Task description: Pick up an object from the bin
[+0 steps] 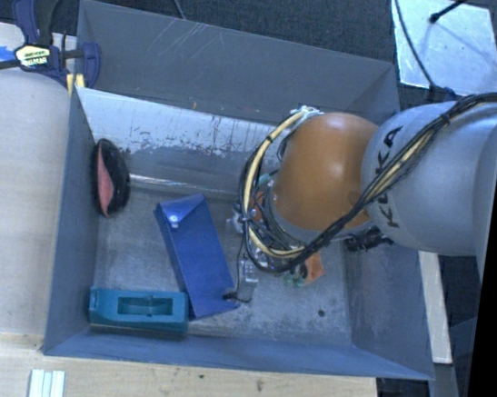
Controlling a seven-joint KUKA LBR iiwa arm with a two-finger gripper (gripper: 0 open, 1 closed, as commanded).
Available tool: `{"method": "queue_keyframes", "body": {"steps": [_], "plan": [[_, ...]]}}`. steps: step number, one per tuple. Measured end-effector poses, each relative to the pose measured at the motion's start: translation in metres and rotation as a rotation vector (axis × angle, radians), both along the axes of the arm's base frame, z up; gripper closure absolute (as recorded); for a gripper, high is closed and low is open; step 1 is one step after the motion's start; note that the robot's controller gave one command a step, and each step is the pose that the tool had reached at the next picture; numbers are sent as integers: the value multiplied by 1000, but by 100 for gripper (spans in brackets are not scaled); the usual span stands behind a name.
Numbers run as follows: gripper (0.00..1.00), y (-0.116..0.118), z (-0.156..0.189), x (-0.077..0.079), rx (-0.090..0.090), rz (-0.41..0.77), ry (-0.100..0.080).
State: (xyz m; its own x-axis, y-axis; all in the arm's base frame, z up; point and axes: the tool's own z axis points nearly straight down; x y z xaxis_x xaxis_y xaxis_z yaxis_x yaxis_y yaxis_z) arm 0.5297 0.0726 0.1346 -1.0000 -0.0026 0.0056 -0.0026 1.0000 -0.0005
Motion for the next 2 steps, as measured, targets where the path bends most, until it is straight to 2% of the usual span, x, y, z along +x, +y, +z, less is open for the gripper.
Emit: {"method": "queue_keyframes", "body": {"steps": [1, 2], "plan": [[0, 0, 5, 2, 1, -2, -8], [0, -34, 4, 24, 2, -84, -9]]}}
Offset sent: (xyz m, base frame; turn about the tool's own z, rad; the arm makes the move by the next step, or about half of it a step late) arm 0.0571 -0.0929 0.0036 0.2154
